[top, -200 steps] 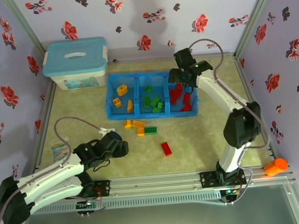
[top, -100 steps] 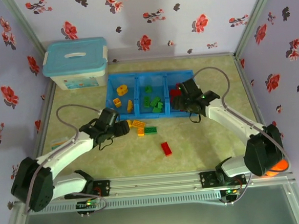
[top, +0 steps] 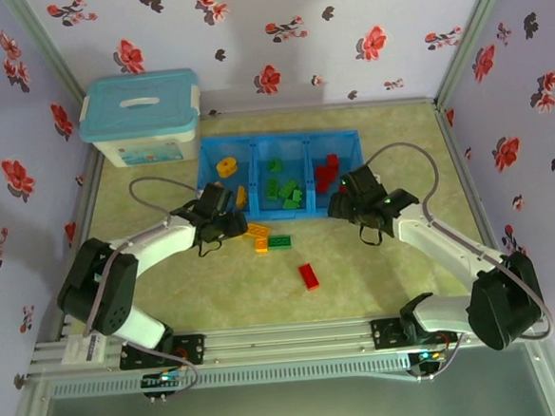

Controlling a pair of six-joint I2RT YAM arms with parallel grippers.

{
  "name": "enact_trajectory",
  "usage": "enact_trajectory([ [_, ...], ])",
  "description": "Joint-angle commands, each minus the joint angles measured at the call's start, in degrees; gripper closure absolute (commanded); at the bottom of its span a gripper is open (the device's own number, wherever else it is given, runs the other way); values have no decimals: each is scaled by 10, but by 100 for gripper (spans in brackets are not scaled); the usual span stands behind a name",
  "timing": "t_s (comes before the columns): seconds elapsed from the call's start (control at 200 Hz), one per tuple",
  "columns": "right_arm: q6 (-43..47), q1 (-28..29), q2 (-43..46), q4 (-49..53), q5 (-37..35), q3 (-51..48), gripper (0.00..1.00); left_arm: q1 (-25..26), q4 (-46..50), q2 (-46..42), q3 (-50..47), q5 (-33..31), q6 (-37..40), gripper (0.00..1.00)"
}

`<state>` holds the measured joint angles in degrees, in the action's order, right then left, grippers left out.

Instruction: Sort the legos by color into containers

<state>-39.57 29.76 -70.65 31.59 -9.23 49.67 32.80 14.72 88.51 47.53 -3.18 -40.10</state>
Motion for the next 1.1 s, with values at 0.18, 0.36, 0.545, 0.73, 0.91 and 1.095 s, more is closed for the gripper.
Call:
enact_trajectory([
  [0.18,-16,2,30,-7,-18,-22,22,-6,-15,44,14,3,14,41],
  [0.36,-18,2,33,-6,-15,-24,22,-8,-1,28,-8,-52,-12,46],
  [0.545,-24,2,37,-10,-12,-28,22,-10,6,-25,-56,-95,-49,49],
  [0.73,-28,2,33,-16,-4,-26,23,-9,17,-23,-47,-78,-41,33],
  [0.91,-28,3,36,-11,-8,-26,23,-9,14,-4,-35,-67,-30,30],
  [1.095,-26,3,47,0,-16,-32,23,-9,3,19,-26,-58,-28,33],
])
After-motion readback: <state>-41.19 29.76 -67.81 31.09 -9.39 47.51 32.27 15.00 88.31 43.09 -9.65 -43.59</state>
